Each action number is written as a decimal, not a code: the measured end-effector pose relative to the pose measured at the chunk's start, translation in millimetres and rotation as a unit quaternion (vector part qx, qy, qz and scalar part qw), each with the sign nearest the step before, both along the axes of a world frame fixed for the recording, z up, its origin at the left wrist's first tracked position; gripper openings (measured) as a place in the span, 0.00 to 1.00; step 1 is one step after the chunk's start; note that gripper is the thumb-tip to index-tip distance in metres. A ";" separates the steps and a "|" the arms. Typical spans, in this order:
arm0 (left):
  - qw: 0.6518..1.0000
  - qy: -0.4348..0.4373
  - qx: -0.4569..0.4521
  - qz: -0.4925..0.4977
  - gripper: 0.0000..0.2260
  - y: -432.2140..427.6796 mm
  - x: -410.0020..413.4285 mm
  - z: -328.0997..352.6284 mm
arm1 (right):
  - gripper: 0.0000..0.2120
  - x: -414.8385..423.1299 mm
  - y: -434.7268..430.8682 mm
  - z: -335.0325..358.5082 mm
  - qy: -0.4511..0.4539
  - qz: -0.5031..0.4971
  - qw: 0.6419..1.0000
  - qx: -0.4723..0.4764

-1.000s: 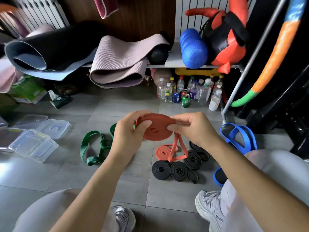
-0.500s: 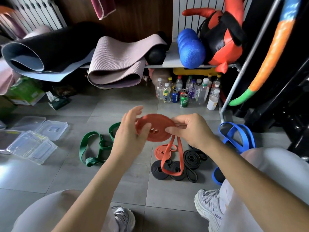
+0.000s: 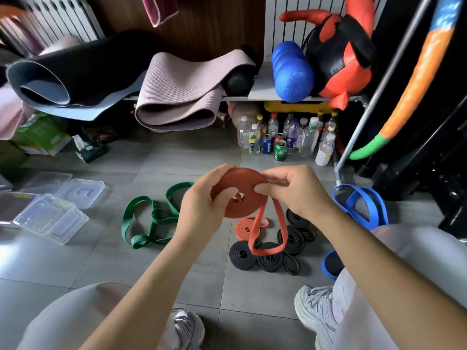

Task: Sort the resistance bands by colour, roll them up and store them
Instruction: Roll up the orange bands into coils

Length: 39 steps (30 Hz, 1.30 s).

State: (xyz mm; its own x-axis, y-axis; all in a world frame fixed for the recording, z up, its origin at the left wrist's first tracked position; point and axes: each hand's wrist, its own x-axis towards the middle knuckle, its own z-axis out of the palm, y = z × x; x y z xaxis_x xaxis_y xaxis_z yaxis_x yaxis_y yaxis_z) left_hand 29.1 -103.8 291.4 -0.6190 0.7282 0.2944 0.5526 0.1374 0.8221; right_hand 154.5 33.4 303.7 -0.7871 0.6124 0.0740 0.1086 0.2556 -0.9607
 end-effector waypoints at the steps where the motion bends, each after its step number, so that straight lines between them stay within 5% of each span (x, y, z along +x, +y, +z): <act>1: 1.000 -0.019 0.018 0.008 0.17 0.3 -1.0 0.5 | 0.15 -0.2 0.6 0.8 0.007 -0.003 1.000 -0.011; 7: 0.985 -0.116 0.125 0.022 0.19 1.3 -1.9 10.7 | 0.11 -0.4 -1.1 0.6 0.020 -0.011 0.998 -0.055; 11: 0.981 -0.158 0.115 0.003 0.15 0.5 -4.3 4.9 | 0.12 -1.2 -3.0 -2.6 0.039 -0.012 0.998 -0.042; 13: 0.991 -0.119 0.059 0.007 0.18 -0.5 -5.9 2.8 | 0.11 -0.9 -1.7 -4.7 0.021 -0.019 0.999 -0.018; 16: 0.996 0.075 -0.040 -0.002 0.24 -3.0 -5.3 -0.2 | 0.12 -0.6 -3.0 -10.2 -0.030 -0.008 0.998 0.050; 18: 0.981 0.178 -0.076 -0.028 0.19 -3.7 -0.5 0.3 | 0.11 -0.8 -6.6 -13.2 -0.071 0.012 0.991 0.108; 27: 0.988 0.059 -0.135 -0.046 0.07 -0.6 3.2 8.0 | 0.10 -0.1 -9.0 -11.4 -0.115 0.041 0.979 0.164; 31: 0.968 0.114 -0.213 -0.065 0.13 -0.5 7.8 2.6 | 0.08 -1.0 -8.9 -13.7 -0.143 0.052 0.970 0.189; 39: 0.986 0.074 -0.143 -0.032 0.09 1.2 -0.4 8.9 | 0.12 0.1 0.1 -3.6 -0.058 0.023 0.997 0.053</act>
